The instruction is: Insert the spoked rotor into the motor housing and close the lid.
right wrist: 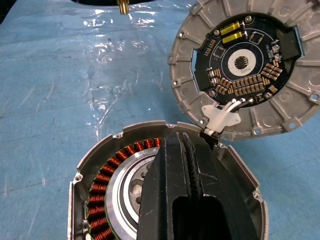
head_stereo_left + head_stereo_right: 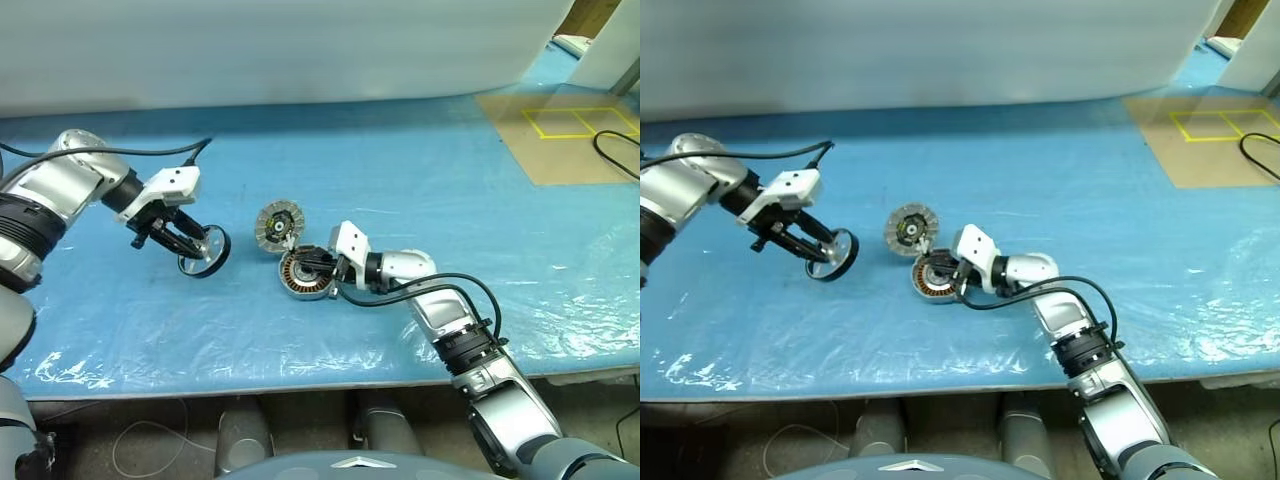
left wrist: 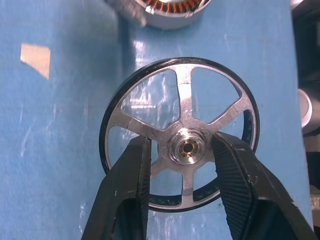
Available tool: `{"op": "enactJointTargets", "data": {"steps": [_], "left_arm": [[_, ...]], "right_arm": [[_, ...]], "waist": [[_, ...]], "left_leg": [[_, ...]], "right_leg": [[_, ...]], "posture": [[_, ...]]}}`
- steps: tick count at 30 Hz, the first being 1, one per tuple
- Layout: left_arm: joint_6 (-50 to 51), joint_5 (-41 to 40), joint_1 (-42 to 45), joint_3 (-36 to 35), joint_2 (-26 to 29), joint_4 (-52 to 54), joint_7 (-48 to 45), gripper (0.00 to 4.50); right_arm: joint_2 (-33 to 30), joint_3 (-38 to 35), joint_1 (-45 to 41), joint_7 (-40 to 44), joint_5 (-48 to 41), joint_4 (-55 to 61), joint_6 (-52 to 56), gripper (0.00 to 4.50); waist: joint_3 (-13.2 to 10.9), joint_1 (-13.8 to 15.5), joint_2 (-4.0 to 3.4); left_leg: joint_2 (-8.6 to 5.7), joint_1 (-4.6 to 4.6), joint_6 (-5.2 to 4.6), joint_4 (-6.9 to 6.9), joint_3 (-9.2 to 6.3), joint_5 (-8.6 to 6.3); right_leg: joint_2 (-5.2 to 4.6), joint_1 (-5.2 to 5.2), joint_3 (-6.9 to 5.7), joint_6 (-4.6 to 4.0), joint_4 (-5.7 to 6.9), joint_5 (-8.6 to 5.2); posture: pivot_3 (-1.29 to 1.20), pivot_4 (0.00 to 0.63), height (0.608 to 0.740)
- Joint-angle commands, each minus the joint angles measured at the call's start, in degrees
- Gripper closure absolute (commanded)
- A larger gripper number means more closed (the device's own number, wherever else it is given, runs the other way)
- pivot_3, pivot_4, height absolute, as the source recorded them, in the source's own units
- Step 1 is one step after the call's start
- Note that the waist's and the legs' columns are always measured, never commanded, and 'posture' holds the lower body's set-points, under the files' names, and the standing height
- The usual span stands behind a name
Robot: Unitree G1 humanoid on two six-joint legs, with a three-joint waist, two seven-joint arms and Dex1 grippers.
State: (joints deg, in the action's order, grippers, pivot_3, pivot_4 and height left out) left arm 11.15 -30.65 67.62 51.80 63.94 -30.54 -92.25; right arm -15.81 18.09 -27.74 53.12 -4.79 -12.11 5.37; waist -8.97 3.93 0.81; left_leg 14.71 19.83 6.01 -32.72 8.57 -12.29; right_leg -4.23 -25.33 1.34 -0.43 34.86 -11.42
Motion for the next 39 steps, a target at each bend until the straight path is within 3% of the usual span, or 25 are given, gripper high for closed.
{"op": "enactJointTargets", "data": {"steps": [1,10,25,29,39], "left_arm": [[3.54,-5.64,1.94,-0.38,2.94,4.56,-0.25,3.00],[10.26,-12.06,-1.54,-7.63,4.21,11.58,-0.25,3.00],[17.38,-3.86,-10.87,-25.64,-8.56,14.96,0.27,3.00],[18.55,-1.52,-13.43,-28.33,-11.54,16.38,1.47,3.00],[18.74,3.14,-18.31,-32.75,-19.01,16.73,6.48,3.00]], "right_arm": [[-0.69,-1.98,0.76,0.32,-1.82,3.20,-1.11,4.50],[-3.16,-4.61,3.33,1.49,-3.98,5.60,-1.31,4.50],[-7.74,-7.54,8.23,6.79,-12.29,15.02,4.00,4.50],[-9.24,-7.68,9.67,7.50,-13.05,15.65,5.22,3.66],[-11.03,-8.99,12.52,7.54,-13.73,15.88,4.89,0.25]], "waist": [[-0.01,0.00,-0.01],[-0.04,0.01,-0.06],[-0.04,0.01,-0.07],[-0.04,0.08,-0.07],[-0.04,0.13,-0.07]], "left_leg": [[0.00,-0.02,0.00,0.00,0.01,0.00],[-0.01,-0.05,0.01,-0.02,0.03,0.00],[-0.03,0.06,-0.01,-0.18,0.03,0.00],[-0.05,0.07,-0.01,-0.30,0.03,0.00],[-0.08,0.04,-0.03,-0.43,0.02,0.01]], "right_leg": [[0.00,0.00,0.00,0.00,0.01,0.00],[0.00,0.01,-0.01,0.00,0.03,0.00],[0.00,0.08,-0.01,0.00,0.19,0.00],[-0.02,0.09,-0.01,-0.01,0.27,0.00],[-0.04,0.11,0.01,-0.01,0.43,-0.01]], "posture": [[0.00,0.150,0.740],[0.00,0.150,0.740],[0.00,0.150,0.740],[0.00,0.150,0.740],[0.00,0.150,0.740]]}}
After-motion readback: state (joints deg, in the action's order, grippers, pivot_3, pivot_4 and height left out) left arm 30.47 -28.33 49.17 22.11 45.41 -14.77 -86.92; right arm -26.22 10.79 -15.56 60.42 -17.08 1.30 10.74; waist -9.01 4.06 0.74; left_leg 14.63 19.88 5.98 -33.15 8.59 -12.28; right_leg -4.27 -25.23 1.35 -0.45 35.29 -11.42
